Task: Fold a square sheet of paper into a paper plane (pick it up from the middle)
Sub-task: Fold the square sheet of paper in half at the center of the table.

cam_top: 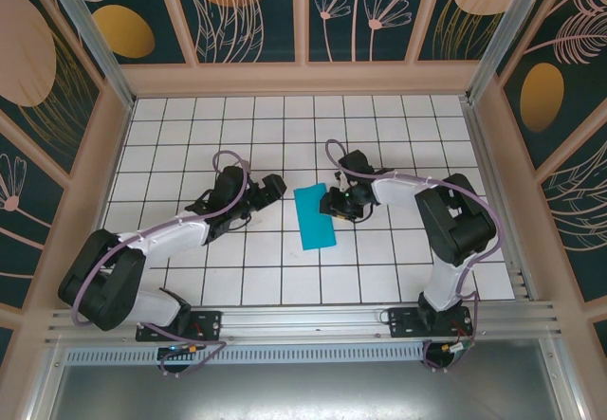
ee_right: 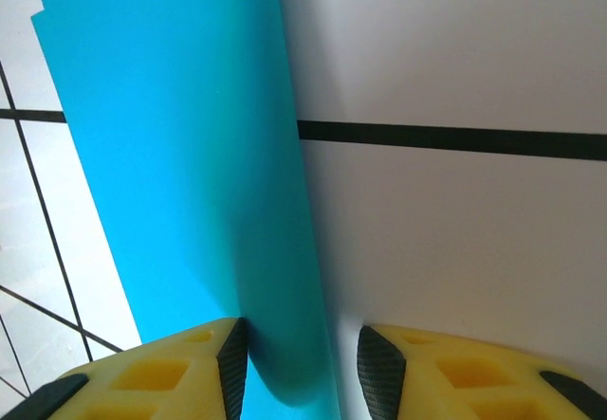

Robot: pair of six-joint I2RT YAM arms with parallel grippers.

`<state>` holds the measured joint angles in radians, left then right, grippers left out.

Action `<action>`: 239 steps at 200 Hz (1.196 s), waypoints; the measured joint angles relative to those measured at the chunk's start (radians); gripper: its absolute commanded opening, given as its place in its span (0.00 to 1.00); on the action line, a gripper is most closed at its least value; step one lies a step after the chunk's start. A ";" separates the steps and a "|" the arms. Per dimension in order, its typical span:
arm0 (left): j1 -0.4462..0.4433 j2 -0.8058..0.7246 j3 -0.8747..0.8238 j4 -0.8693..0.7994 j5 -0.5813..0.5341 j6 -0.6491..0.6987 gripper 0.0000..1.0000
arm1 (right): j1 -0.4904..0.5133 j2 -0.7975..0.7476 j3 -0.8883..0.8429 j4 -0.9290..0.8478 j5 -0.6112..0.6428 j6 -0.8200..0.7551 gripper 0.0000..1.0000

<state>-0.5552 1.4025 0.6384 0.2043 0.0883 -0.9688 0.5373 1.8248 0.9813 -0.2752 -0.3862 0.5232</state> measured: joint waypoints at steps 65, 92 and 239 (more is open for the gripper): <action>0.000 0.019 0.002 -0.015 -0.021 0.023 0.97 | 0.019 0.011 0.026 -0.033 0.036 0.004 0.47; 0.000 0.019 0.002 -0.053 -0.068 0.021 0.98 | 0.027 0.013 0.033 -0.045 0.052 -0.017 0.48; 0.000 0.038 0.014 -0.089 -0.072 0.023 0.99 | 0.039 0.034 0.072 -0.100 0.077 -0.073 0.48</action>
<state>-0.5552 1.4403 0.6521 0.1150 0.0166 -0.9463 0.5762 1.8587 1.0534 -0.3748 -0.3096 0.4503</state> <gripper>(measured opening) 0.985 0.483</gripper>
